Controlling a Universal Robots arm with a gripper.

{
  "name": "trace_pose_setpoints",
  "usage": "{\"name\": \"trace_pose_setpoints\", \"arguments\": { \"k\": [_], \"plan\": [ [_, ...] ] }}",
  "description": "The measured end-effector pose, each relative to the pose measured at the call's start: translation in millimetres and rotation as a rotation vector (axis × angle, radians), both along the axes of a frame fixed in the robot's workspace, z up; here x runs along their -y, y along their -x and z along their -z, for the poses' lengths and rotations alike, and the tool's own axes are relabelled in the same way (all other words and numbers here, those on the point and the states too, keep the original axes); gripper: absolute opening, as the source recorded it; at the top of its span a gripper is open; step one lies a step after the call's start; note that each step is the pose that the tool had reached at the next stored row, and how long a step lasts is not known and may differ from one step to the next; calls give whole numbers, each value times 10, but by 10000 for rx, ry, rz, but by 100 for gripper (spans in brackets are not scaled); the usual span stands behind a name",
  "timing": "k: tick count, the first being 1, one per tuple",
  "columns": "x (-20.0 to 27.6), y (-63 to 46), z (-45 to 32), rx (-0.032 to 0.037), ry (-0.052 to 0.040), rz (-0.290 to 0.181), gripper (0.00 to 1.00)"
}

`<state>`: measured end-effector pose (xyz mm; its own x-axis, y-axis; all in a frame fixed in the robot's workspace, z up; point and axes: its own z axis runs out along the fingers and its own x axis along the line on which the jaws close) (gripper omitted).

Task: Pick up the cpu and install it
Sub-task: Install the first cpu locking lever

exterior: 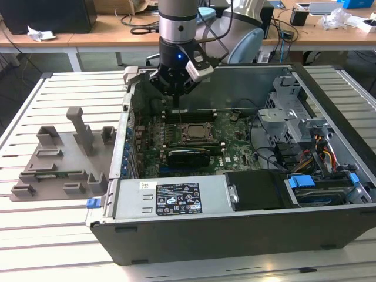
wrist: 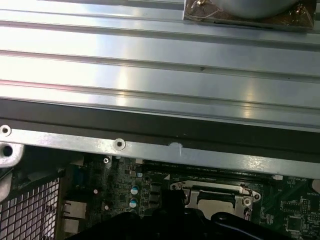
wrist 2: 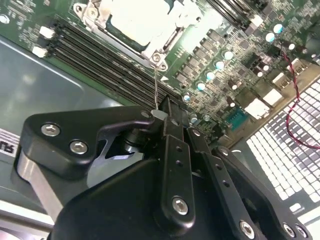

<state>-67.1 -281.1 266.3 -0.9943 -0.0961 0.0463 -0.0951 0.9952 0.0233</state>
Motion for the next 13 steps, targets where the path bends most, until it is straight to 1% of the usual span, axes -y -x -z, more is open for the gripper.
{"name": "trace_pose_setpoints", "arguments": {
  "k": [9, 12, 13],
  "plan": [
    [0, -144, 9, -6, 0, -2, 11],
    [0, -174, 21, -10, 0, -1, 11],
    [0, -179, 36, -14, 0, -1, 11]
  ]
}}
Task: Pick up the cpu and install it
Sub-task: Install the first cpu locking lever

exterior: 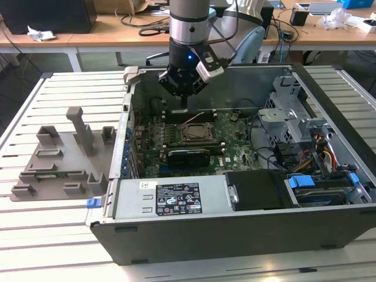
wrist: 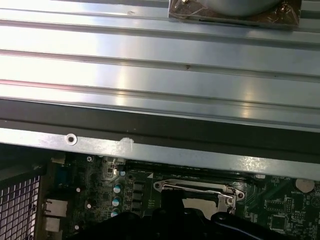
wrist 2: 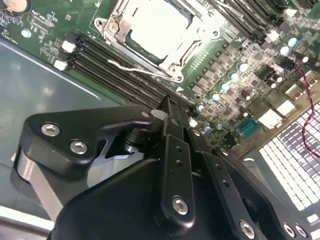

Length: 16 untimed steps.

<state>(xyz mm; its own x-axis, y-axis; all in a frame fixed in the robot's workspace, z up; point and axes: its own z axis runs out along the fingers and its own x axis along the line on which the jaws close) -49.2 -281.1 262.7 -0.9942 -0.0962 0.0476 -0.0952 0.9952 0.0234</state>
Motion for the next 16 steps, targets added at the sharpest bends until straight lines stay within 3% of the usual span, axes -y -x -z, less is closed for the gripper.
{"name": "trace_pose_setpoints", "arguments": {
  "k": [5, 10, 16],
  "plan": [
    [0, -23, 114, -27, -1, 1, 11],
    [0, -24, 121, -26, 8, -2, 11],
    [0, -23, 241, -27, 8, 1, 11]
  ]
}}
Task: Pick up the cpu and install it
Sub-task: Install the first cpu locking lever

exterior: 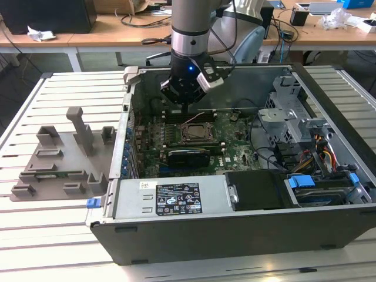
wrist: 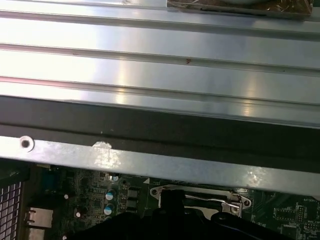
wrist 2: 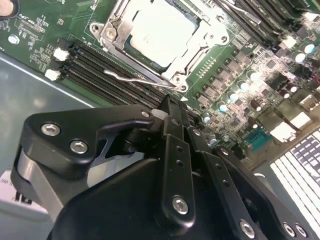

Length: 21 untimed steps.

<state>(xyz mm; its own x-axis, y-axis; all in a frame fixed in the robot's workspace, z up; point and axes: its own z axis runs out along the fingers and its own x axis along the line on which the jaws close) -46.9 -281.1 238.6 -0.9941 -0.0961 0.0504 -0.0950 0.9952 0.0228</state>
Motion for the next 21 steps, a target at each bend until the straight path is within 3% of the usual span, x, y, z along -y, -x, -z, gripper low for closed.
{"name": "trace_pose_setpoints", "arguments": {
  "k": [9, 21],
  "plan": [
    [0, -92, 125, -31, -42, 0, 11],
    [-6, -224, 190, -62, -41, -1, 11]
  ]
}}
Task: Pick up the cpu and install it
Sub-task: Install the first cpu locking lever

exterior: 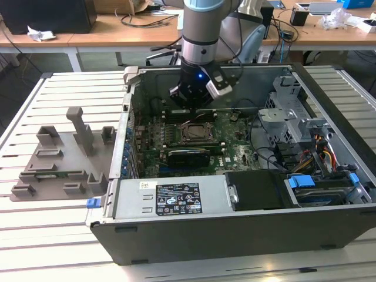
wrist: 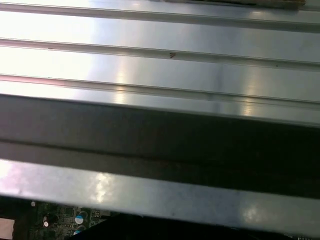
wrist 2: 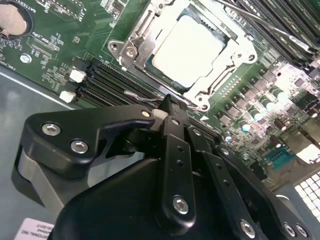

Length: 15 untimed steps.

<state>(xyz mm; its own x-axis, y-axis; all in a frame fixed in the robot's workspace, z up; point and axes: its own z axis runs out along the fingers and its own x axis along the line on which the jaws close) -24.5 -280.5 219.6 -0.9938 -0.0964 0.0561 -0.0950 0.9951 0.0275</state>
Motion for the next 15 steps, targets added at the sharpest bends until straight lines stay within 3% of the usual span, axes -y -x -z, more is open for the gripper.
{"name": "trace_pose_setpoints", "arguments": {
  "k": [15],
  "plan": [
    [-1, -181, 98, -41, -2, 232, 11]
  ]
}}
